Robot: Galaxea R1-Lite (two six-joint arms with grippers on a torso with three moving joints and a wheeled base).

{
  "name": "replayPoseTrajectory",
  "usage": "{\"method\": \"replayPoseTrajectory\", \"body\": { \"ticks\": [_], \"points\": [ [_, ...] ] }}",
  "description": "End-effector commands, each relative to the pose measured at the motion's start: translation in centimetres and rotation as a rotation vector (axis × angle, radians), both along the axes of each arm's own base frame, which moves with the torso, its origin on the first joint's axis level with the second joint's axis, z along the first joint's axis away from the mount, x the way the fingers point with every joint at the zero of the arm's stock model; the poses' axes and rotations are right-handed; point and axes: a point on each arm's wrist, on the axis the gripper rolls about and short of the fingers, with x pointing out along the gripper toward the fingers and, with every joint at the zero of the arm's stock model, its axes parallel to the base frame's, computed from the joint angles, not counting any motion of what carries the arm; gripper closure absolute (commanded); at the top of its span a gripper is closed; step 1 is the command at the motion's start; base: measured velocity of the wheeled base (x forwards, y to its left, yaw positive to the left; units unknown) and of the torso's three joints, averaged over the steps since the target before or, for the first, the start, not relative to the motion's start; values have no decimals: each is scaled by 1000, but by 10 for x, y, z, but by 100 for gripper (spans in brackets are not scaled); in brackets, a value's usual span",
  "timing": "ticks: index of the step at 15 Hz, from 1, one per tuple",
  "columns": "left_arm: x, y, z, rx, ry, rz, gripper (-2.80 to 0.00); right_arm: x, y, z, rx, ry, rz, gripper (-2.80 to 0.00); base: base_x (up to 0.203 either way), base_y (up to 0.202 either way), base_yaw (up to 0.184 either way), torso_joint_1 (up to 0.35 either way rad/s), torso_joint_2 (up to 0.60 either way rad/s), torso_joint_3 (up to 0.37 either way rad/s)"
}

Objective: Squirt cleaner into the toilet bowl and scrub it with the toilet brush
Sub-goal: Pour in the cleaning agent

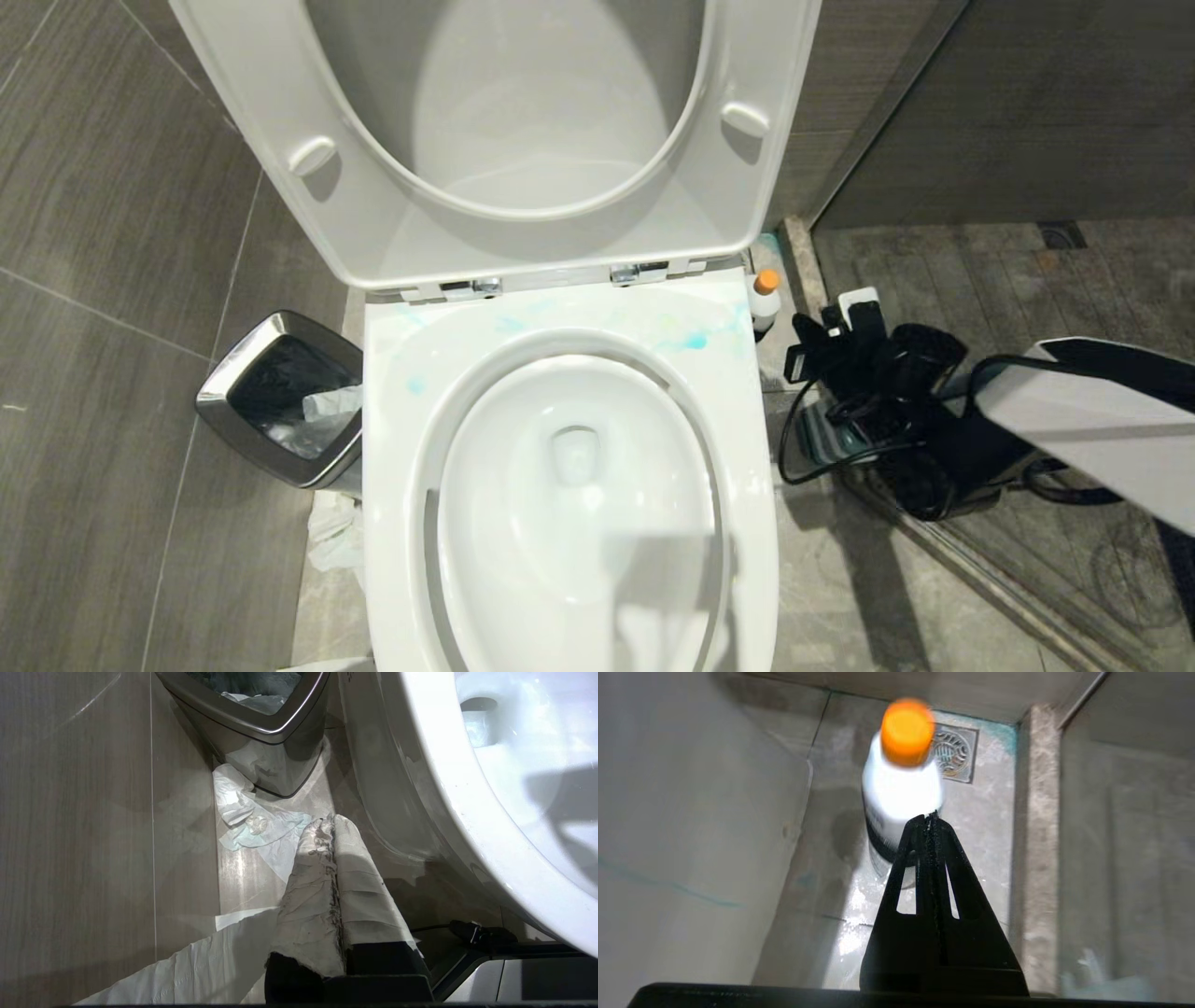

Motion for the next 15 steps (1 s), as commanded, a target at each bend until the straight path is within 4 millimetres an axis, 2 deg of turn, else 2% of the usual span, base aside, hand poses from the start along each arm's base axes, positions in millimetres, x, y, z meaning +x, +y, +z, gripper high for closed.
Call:
{"method": "replayPoseTrajectory", "body": {
  "ticks": [1, 3, 7, 15],
  "points": [
    [0, 0, 0, 0, 2, 0, 0, -26, -7, 64, 12, -41, -8, 0, 0, 0, 0, 0, 0, 0],
    [0, 0, 0, 0, 1, 0, 0, -40, -13, 91, 22, 0, -15, 0, 0, 0, 0, 0, 0, 0],
    [0, 0, 0, 0, 2, 0, 0, -47, -19, 114, 77, -29, -39, 0, 0, 0, 0, 0, 0, 0],
    [0, 0, 0, 0, 2, 0, 0, -46, -21, 111, 30, 15, -52, 0, 0, 0, 0, 0, 0, 0]
  ]
}}
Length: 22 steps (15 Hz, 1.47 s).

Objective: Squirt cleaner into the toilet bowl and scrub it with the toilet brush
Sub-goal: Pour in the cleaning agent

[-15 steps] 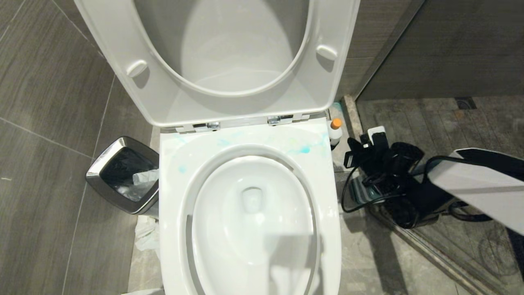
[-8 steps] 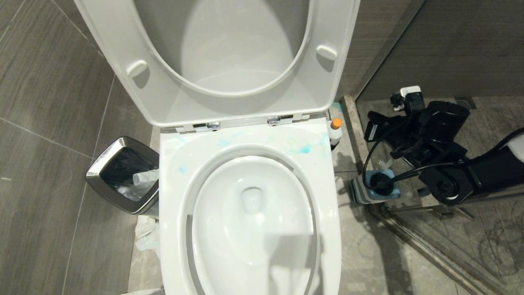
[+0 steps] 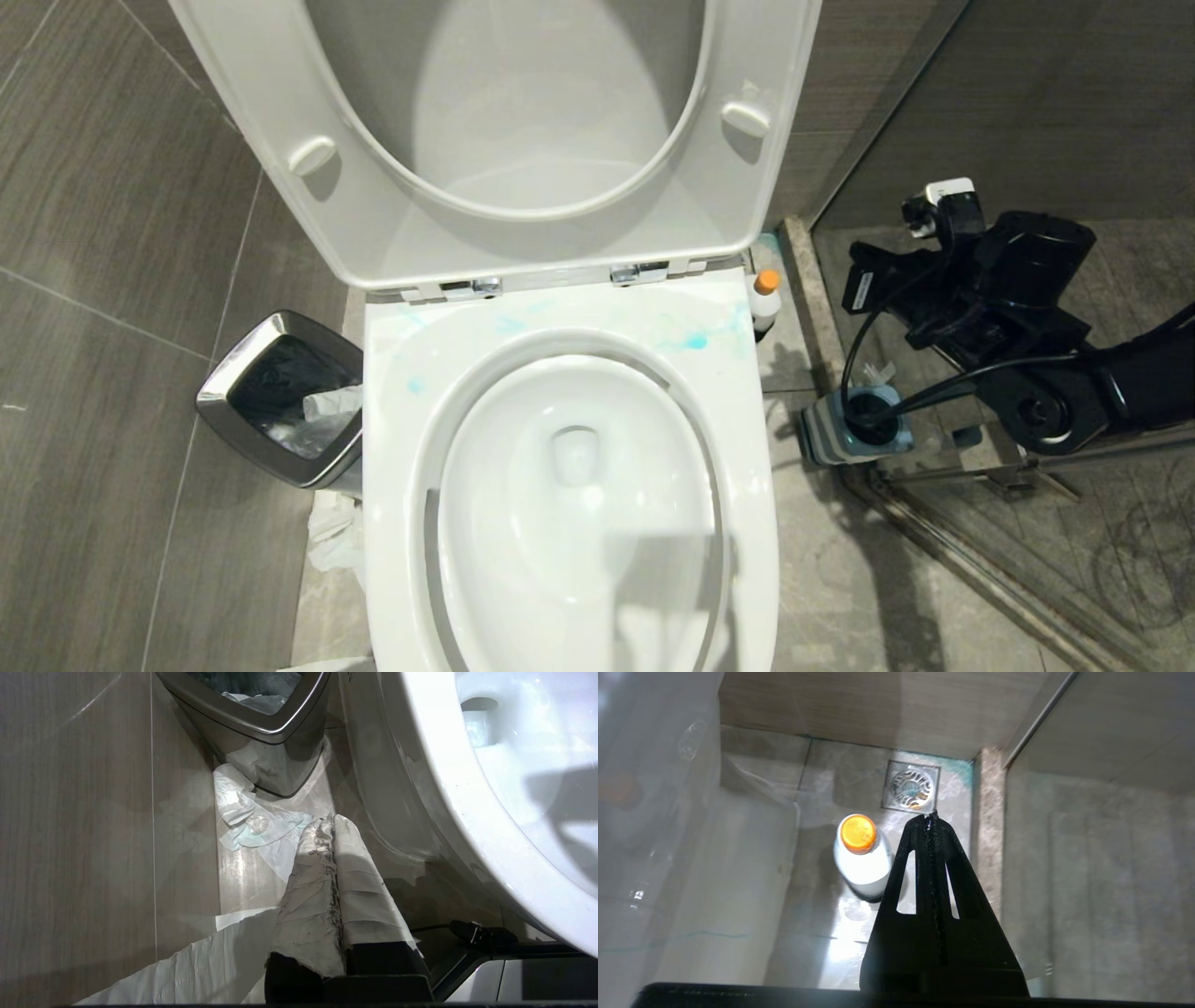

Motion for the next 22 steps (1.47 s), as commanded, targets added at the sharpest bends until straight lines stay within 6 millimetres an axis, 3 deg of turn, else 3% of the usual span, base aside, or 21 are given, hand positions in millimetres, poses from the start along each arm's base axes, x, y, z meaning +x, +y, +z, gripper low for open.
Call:
{"method": "replayPoseTrajectory", "body": {
  "ticks": [1, 6, 17, 22],
  "points": [
    [0, 0, 0, 1, 2, 1, 0, -2, -1, 3, -15, -14, -4, 0, 0, 0, 0, 0, 0, 0],
    [0, 0, 0, 5, 1, 0, 0, -2, 0, 6, -40, -27, -12, 0, 0, 0, 0, 0, 0, 0],
    [0, 0, 0, 11, 2, 3, 0, -1, 0, 68, -34, -181, -19, 0, 0, 0, 0, 0, 1, -120],
    [0, 0, 0, -6, 1, 5, 0, 2, 1, 79, -32, -198, -14, 0, 0, 0, 0, -1, 1, -134]
  ]
}}
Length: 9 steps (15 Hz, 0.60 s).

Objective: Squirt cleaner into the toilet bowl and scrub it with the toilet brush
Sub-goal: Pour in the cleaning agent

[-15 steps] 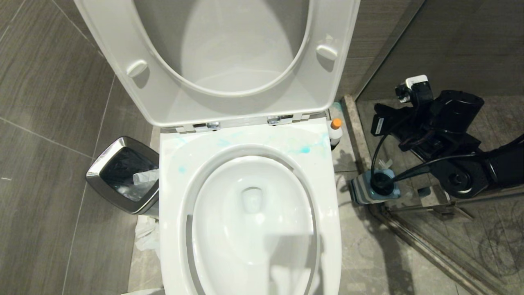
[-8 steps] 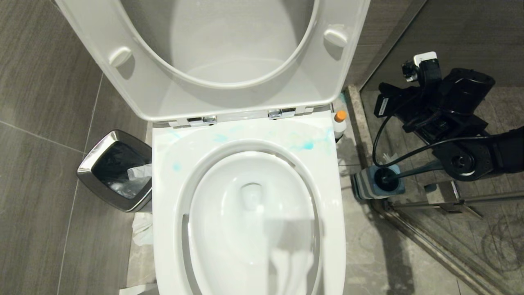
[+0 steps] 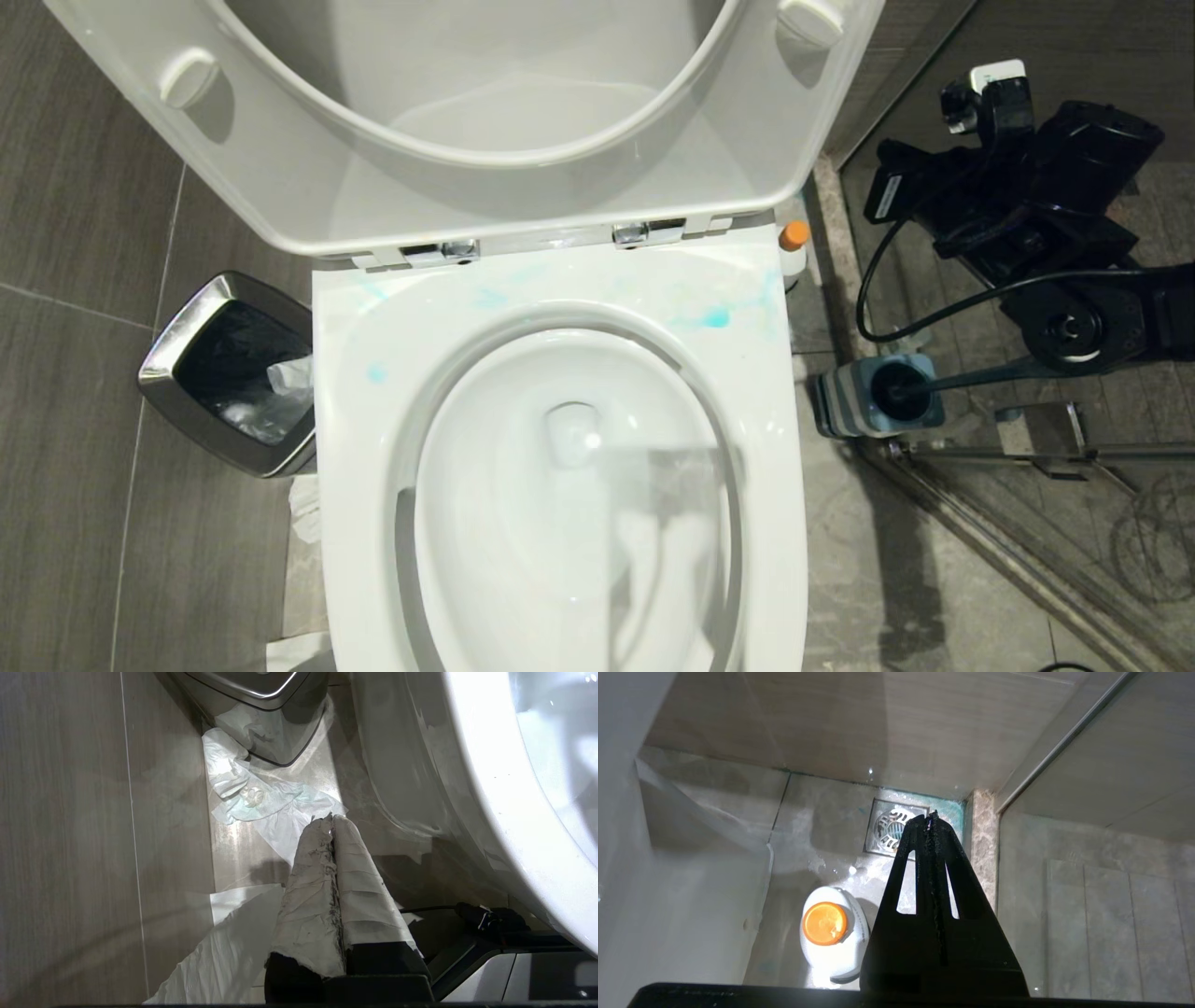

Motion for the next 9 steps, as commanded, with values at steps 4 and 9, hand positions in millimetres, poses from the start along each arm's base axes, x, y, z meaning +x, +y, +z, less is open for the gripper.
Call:
{"method": "replayPoseTrajectory", "body": {
  "ticks": [4, 9],
  "points": [
    [0, 0, 0, -2, 1, 1, 0, 19, 1, -40, -12, 102, -11, 0, 0, 0, 0, 1, 1, -7],
    [0, 0, 0, -2, 1, 1, 0, 51, -15, -91, -14, 171, -74, 0, 0, 0, 0, 0, 0, 0]
  ]
}}
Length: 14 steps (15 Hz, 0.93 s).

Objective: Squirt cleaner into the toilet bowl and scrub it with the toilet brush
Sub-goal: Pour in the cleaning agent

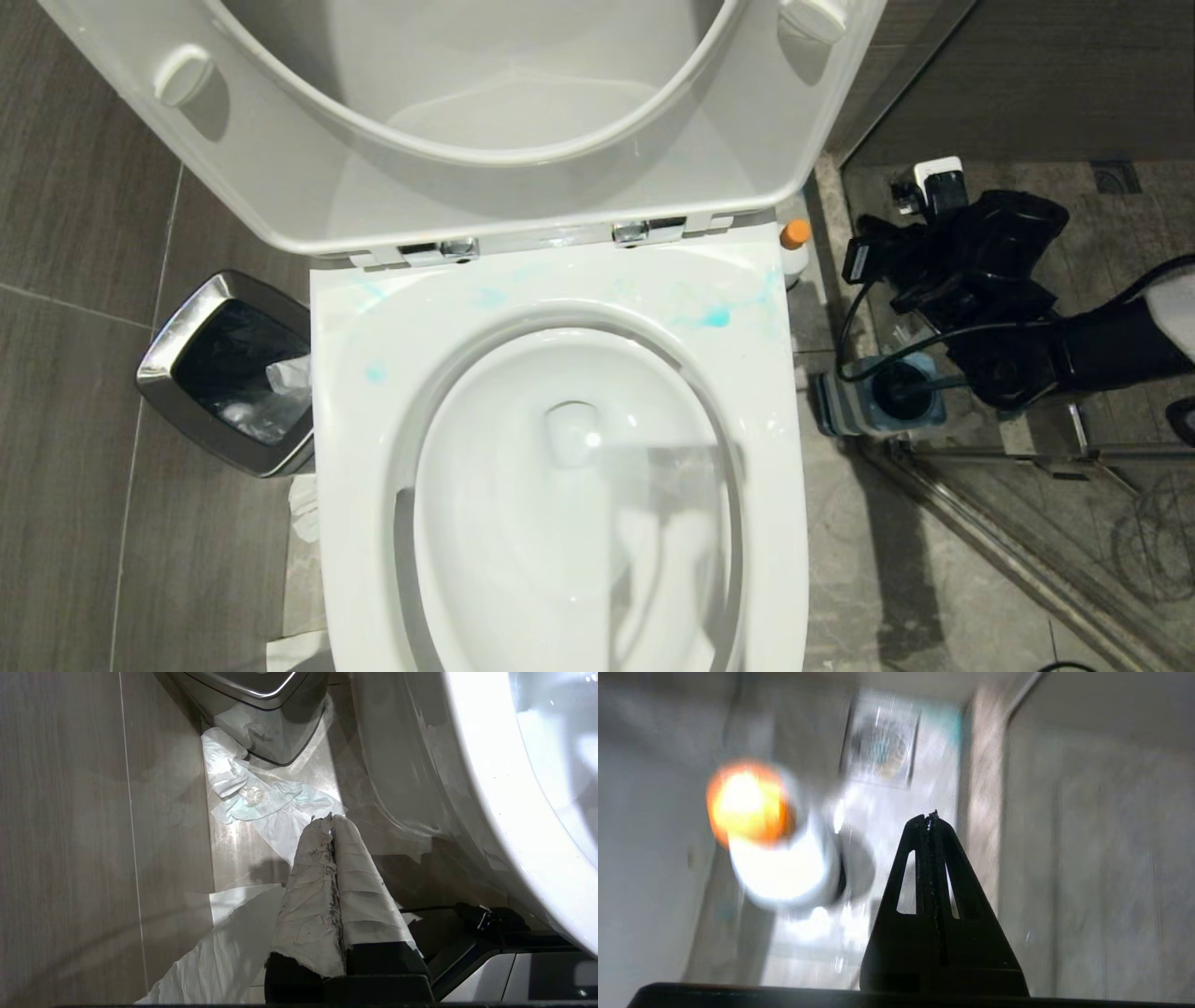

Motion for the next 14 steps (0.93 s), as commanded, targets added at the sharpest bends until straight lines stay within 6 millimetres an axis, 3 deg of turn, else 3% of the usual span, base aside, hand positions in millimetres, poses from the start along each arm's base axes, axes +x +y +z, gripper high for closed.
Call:
{"method": "replayPoseTrajectory", "body": {
  "ticks": [1, 4, 8, 11, 14],
  "points": [
    [0, 0, 0, 0, 1, 0, 0, 5, 0, -25, -10, 66, 0, 0, 0, 0, 0, 0, 0, 0],
    [0, 0, 0, 0, 1, 0, 0, 1, 14, -46, -20, 135, 39, 0, 0, 0, 0, 0, 0, 0],
    [0, 0, 0, 0, 1, 0, 0, -3, 13, -76, -33, 231, 52, 0, 0, 0, 0, 0, 0, 0],
    [0, 0, 0, 0, 1, 0, 0, 15, 3, -91, -33, 210, 20, 0, 0, 0, 0, 0, 0, 0],
    [0, 0, 0, 0, 1, 0, 0, 40, 0, -85, -33, 114, 5, 0, 0, 0, 0, 0, 0, 0]
  ]
}}
